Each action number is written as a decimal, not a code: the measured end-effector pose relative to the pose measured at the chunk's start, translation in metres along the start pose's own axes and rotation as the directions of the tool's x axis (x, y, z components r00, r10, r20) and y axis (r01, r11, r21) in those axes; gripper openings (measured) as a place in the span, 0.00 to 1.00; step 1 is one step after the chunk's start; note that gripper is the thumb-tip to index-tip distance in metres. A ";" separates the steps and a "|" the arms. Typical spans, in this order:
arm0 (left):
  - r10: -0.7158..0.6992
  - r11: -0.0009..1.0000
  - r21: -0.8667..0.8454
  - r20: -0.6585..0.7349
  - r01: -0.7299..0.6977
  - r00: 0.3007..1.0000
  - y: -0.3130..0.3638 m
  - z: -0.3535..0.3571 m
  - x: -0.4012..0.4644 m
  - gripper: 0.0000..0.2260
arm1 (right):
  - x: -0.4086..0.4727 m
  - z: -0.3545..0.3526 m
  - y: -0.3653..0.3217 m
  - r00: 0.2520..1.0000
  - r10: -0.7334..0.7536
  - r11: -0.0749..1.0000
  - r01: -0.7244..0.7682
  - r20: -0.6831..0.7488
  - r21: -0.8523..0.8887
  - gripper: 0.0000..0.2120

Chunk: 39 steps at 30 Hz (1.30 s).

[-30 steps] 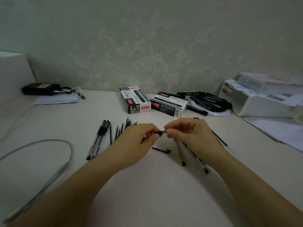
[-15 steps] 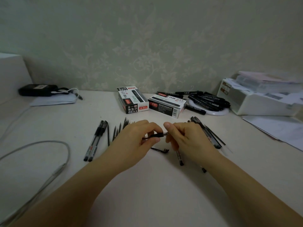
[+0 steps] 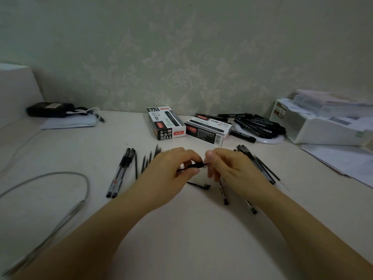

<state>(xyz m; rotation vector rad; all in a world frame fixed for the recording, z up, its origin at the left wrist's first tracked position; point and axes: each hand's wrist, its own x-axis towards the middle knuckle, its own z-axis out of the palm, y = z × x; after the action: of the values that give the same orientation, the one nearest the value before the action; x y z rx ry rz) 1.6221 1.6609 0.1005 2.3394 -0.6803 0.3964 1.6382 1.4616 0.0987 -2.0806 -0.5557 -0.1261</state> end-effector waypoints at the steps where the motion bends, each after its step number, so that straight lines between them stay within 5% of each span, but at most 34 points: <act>1: -0.008 1.000 0.003 -0.001 0.008 1.000 0.000 0.000 0.000 0.07 | 0.001 0.000 0.000 1.000 -0.003 1.000 0.003 0.004 0.030 0.12; 3: -0.020 1.000 -0.017 -0.013 0.020 1.000 -0.001 -0.001 0.000 0.06 | 0.002 -0.002 0.000 1.000 -0.013 0.999 0.012 0.017 0.053 0.02; 11: -0.028 0.996 -0.079 -0.009 0.027 1.000 0.001 0.002 -0.001 0.07 | -0.001 -0.003 -0.006 0.999 -0.039 0.999 0.039 -0.027 0.020 0.14; 20: -0.004 1.000 -0.023 -0.020 0.003 1.000 -0.003 -0.003 0.000 0.09 | -0.003 -0.005 -0.004 0.995 -0.040 0.997 0.035 0.091 0.064 0.09; 29: 0.003 0.999 -0.036 -0.024 -0.004 1.000 0.000 -0.005 0.002 0.07 | -0.004 -0.003 -0.006 0.994 -0.086 0.994 0.090 0.064 -0.055 0.08; 39: 0.159 0.987 0.055 -0.223 -0.150 0.962 0.007 -0.008 0.000 0.07 | -0.001 0.000 -0.010 0.997 0.024 0.978 -0.040 0.080 0.205 0.11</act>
<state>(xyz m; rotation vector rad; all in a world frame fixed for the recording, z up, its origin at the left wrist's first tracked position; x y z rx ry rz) 1.6174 1.6617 0.1107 2.2362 -0.7509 0.7406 1.6324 1.4662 0.1062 -1.8962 -0.5577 0.0299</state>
